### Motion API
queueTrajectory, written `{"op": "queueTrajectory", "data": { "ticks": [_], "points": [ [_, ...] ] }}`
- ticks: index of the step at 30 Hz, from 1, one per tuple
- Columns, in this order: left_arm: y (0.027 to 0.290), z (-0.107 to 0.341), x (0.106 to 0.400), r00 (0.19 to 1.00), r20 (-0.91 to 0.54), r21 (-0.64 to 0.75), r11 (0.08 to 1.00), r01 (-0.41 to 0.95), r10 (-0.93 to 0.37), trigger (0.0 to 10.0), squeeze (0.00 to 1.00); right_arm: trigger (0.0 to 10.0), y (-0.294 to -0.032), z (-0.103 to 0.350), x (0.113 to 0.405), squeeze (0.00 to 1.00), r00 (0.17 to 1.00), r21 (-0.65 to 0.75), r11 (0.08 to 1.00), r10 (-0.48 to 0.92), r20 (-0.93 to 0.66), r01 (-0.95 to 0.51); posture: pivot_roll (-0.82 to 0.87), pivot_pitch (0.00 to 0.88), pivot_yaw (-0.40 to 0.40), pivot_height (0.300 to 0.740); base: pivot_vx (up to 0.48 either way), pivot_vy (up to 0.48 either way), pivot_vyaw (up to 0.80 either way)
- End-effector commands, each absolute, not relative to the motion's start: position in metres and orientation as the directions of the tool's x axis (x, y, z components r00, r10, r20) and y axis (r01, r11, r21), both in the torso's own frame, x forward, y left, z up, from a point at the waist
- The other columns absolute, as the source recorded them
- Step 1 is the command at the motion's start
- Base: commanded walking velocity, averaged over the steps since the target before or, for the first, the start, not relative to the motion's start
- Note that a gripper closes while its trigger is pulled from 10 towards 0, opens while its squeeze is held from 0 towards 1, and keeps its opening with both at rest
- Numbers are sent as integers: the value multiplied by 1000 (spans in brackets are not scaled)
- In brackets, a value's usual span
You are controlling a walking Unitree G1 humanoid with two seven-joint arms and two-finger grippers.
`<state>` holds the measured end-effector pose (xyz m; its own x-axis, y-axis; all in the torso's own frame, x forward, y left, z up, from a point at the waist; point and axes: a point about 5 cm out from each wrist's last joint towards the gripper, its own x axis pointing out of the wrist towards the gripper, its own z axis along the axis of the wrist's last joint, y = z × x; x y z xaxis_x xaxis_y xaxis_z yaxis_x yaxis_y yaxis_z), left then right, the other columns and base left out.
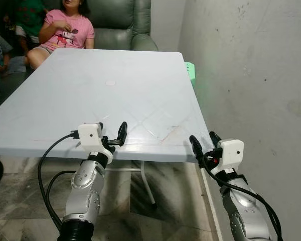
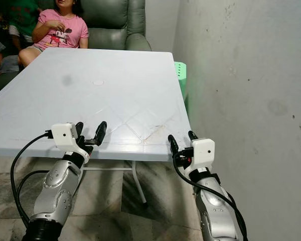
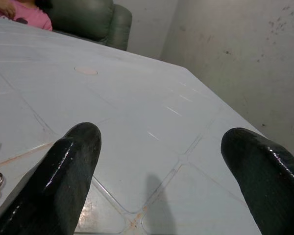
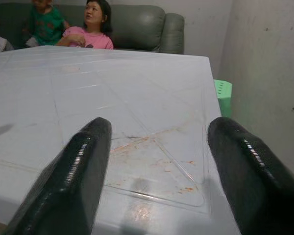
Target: Hang keys on a hook
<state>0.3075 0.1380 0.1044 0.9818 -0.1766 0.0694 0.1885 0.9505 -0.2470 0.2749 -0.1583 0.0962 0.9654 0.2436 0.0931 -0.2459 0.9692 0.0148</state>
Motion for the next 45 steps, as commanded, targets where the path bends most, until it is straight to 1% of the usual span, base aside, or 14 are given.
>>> {"op": "queueTrajectory", "data": {
  "ticks": [1, 16, 17, 24, 45],
  "points": [
    [137, 107, 309, 981, 68, -236, 952, 192, -181, 10000, 0, 10000, -160, 101, 274, 1000, 962, 9, 968, 247, 115, -250, 32, 0, -56, 732, 0, 0, 0],
    [137, 106, 309, 984, 59, -252, 951, 179, -169, 10000, 0, 10000, -164, 100, 276, 1000, 970, -19, 975, 224, 97, -223, 32, 3, -62, 732, 0, 0, 0],
    [137, 107, 309, 984, 60, -252, 951, 179, -170, 10000, 0, 10000, -164, 99, 276, 0, 970, -34, 974, 226, 84, -224, 32, 3, -62, 732, 0, 0, 0],
    [136, 107, 310, 985, 57, -274, 946, 175, -166, 10000, 0, 10000, -163, 98, 277, 0, 972, -43, 974, 225, 70, -222, 30, 11, -63, 732, 0, 0, 0],
    [136, 107, 311, 987, 47, -289, 943, 162, -155, 10000, 0, 10000, -164, 96, 274, 0, 974, -58, 974, 220, 53, -217, 20, 22, -64, 732, 0, 454, 0]
  ]
}}
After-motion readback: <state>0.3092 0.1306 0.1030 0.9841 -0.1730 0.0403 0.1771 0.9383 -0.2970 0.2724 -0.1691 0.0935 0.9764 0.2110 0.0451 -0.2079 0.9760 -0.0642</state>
